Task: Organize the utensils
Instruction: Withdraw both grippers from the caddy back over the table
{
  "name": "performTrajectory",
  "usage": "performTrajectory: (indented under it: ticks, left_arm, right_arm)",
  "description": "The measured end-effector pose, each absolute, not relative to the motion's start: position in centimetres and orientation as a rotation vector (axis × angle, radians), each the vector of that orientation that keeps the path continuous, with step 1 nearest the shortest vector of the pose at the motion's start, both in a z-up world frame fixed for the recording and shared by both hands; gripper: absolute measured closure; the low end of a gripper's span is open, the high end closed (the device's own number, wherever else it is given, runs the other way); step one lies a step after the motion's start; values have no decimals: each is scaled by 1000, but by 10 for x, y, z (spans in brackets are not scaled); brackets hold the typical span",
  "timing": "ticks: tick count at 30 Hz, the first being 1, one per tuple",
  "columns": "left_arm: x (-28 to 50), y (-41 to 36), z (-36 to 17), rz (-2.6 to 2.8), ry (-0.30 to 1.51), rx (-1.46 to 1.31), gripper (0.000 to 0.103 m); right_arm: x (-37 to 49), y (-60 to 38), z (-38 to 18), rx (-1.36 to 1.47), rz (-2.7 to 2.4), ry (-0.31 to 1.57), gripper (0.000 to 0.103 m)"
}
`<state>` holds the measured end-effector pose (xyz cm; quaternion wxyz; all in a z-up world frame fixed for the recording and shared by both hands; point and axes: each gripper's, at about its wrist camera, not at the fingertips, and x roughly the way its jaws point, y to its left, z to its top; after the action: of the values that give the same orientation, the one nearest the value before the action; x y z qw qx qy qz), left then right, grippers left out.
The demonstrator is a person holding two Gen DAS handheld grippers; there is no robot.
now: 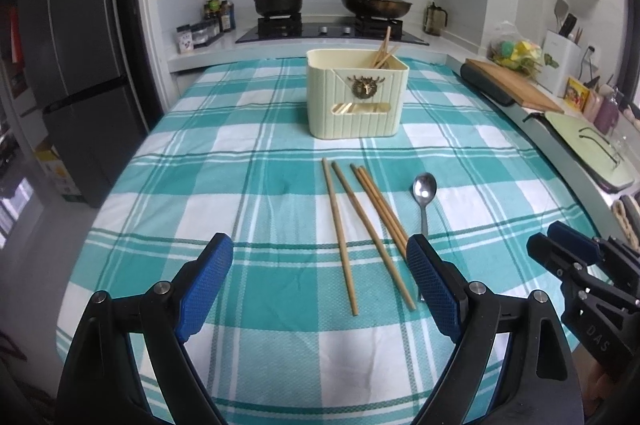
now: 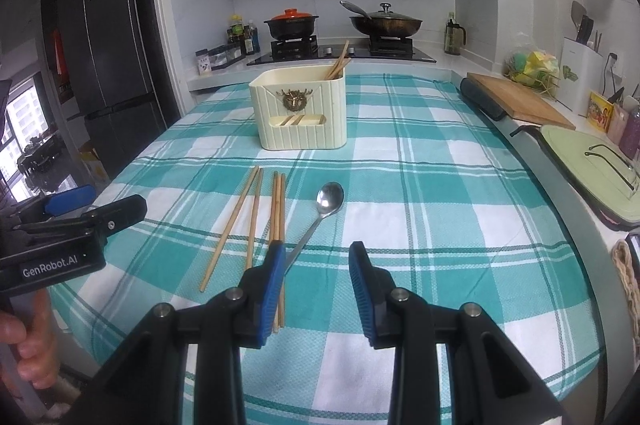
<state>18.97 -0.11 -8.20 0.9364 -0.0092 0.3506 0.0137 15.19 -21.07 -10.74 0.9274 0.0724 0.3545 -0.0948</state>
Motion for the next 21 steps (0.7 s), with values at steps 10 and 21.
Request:
performTrajectory:
  ticks: [10, 21]
  left_arm:
    - [189, 0, -86, 29, 721, -27, 13]
    - [188, 3, -88, 36, 725, -27, 13]
  right_arm:
    - [153, -202, -108, 127, -188, 736, 70]
    - [155, -197, -112, 117, -180, 755, 70]
